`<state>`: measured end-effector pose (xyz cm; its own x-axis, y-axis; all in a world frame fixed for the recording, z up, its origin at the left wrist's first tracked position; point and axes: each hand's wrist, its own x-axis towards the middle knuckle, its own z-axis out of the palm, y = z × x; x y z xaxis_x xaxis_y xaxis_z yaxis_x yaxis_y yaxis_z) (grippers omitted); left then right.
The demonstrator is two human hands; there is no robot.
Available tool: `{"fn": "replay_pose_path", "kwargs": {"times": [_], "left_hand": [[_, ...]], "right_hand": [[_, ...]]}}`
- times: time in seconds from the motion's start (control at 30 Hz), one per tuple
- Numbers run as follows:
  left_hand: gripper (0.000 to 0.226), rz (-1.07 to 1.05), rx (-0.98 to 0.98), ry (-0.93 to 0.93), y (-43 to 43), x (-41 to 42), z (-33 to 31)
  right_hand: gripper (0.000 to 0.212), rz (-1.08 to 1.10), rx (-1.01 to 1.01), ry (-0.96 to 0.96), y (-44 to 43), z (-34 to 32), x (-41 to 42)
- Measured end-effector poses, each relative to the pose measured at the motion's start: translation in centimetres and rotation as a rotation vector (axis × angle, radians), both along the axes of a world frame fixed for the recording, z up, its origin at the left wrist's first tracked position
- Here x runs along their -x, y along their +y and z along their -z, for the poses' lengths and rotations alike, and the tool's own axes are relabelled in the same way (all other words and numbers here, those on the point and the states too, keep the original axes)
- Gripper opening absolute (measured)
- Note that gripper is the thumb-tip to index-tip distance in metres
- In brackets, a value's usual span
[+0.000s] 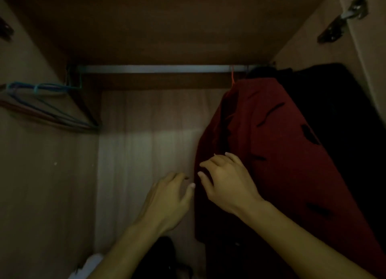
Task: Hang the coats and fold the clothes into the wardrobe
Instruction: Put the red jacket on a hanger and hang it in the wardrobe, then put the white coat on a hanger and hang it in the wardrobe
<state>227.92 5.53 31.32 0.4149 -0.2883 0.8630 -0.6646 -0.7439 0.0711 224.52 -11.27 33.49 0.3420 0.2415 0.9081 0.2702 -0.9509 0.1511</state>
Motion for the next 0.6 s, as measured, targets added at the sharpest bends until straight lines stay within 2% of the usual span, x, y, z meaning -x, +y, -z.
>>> {"fn": "replay_pose_path", "kwargs": {"times": [0.1,0.23,0.4,0.6], "left_hand": [[0.066,0.088,-0.023,0.076,0.8,5.2,4.2],[0.059,0.200,-0.064,0.149,1.8,10.9,10.5],[0.064,0.312,-0.083,0.282,1.0,17.7,18.1],[0.062,0.475,-0.150,0.390,-2.9,27.8,23.5]], "right_hand": [[0.044,-0.025,-0.078,0.026,0.4,4.3,5.3],[0.043,0.043,-0.163,0.127,1.2,11.3,12.7],[0.040,0.185,-0.223,0.280,1.3,18.7,23.3],[0.040,0.381,-0.322,0.413,-0.6,24.9,35.9]]}}
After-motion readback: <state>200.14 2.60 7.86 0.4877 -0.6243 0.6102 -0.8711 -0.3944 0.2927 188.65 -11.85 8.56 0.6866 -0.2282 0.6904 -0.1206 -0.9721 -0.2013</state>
